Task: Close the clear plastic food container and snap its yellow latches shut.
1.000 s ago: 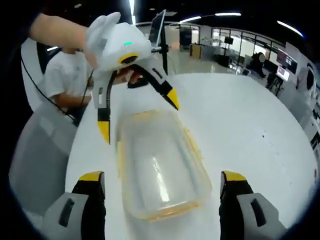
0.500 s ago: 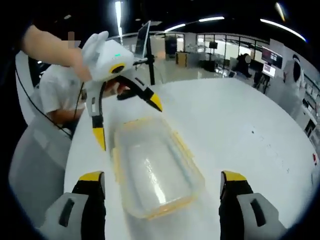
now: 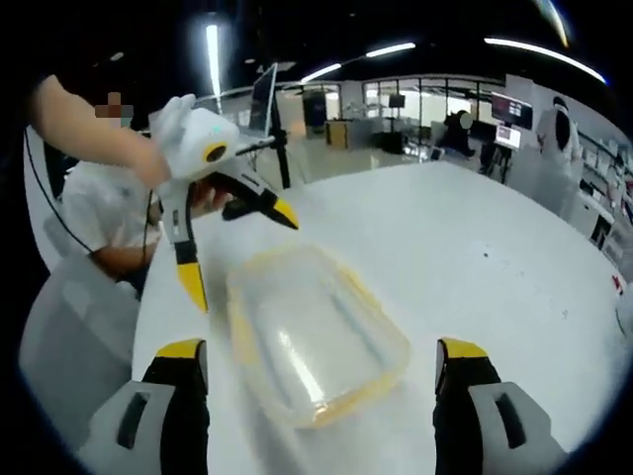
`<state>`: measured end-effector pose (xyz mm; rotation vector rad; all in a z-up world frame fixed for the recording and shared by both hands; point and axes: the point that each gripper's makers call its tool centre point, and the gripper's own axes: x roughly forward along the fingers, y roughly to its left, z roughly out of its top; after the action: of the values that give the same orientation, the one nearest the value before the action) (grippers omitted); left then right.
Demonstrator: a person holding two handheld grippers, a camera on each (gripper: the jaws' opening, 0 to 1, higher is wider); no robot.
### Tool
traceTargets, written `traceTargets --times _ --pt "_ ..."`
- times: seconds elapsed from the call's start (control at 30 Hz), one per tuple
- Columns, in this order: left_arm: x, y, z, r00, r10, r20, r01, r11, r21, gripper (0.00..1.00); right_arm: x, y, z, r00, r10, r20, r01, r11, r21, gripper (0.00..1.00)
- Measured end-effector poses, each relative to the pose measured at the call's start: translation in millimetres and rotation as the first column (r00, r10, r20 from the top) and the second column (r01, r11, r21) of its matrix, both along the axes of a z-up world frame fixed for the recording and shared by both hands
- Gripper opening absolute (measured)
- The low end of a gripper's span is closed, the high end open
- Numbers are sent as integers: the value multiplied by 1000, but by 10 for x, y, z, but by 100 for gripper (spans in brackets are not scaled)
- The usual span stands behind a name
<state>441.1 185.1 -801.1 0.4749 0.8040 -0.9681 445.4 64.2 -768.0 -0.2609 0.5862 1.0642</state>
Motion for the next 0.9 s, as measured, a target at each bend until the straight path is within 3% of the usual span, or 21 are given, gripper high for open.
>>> traceTargets --times 0.2,0.43,0.9 --pt "-77 67 -35 998 54 -21 -54 998 -29 99 -39 -12 43 999 -31 23 30 999 32 95" --pt "-118 145 -10 993 119 -8 -119 990 -78 99 -16 -98 105 992 -128 21 125 987 103 95" --pt "-59 322 84 970 241 14 -237 961 -145 99 -29 -293 145 976 -216 24 211 967 140 94"
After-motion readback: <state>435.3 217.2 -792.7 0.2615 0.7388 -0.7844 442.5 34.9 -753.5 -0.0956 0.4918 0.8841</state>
